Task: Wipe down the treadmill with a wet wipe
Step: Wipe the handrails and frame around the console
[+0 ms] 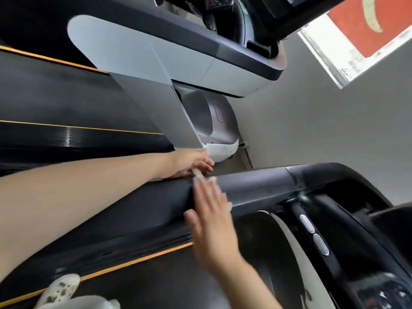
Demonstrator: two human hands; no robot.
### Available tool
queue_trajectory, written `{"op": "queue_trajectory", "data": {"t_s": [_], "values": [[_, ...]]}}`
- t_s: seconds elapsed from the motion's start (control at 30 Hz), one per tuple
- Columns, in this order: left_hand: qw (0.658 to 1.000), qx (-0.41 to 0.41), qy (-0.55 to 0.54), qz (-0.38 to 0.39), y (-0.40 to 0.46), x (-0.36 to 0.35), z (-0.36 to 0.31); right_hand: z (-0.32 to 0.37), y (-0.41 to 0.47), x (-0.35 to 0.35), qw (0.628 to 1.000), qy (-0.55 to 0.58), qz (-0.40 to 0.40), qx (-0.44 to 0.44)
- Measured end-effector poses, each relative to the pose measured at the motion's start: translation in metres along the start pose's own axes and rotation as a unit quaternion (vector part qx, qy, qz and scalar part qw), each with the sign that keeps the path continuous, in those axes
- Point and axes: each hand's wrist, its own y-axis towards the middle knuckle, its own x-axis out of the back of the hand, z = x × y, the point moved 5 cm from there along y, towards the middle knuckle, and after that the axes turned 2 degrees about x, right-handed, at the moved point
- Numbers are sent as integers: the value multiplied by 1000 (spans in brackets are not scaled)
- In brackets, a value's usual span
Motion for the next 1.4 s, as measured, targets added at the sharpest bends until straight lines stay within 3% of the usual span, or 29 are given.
{"op": "queue_trajectory", "data": {"t_s": [0.07, 0.13, 0.2, 0.27, 0.33, 0.4, 0.5, 0.57, 0.63, 0.73, 0.77, 0.8, 0.93, 1.0, 1.07, 1.1, 1.2, 1.23, 1.33, 1.4], "values": [[1000, 11, 11, 17, -8, 8, 2, 44, -20, -18, 994, -35, 23, 101], [998, 18, 47, 33, -14, 18, 6, 47, -24, -20, 990, -55, 33, 123], [995, 25, 87, 43, -20, 28, 11, 16, -13, -11, 999, -21, -20, 26], [993, 28, 104, 49, -27, 37, 13, -12, 0, 0, 989, 36, -52, -133], [992, 33, 102, 61, -37, 44, 15, 1, 4, -4, 980, 35, -45, -191], [990, 36, 115, 79, -47, 50, 13, 51, 2, -16, 990, 18, -19, -136], [982, 45, 150, 105, -57, 60, 9, 132, -13, -41, 999, -39, 27, 20], [977, 56, 166, 125, -62, 64, 7, 149, -15, -46, 993, -65, 66, 68], [970, 60, 190, 136, -64, 66, 6, 125, -4, -38, 997, -74, 29, 1], [961, 51, 235, 137, -66, 60, 0, 69, 6, -18, 962, 4, -46, -269], [957, 41, 254, 132, -66, 57, -3, 70, 8, -19, 950, 19, -49, -307], [954, 28, 270, 126, -65, 53, -6, 86, 12, -22, 953, 11, -47, -301], [935, -41, 335, 110, -59, 34, -16, 182, 4, -58, 994, -98, -19, -49], [918, -83, 367, 122, -56, 18, -19, 173, -9, -63, 993, -64, -43, -87], [897, -150, 395, 127, -55, -2, -24, 136, -21, -57, 962, 39, -152, -224], [882, -180, 417, 122, -55, -11, -24, 114, -22, -54, 927, 131, -182, -302], [816, -234, 518, 112, -51, -36, -20, 62, -14, -48, 758, 385, -284, -444], [789, -248, 552, 106, -47, -43, -19, 60, -8, -45, 725, 414, -305, -458], [674, -320, 657, 106, -36, -64, -17, 88, -2, -52, 713, 442, -330, -433], [630, -336, 689, 123, -27, -77, -15, 109, -8, -62, 715, 450, -336, -417]]}}
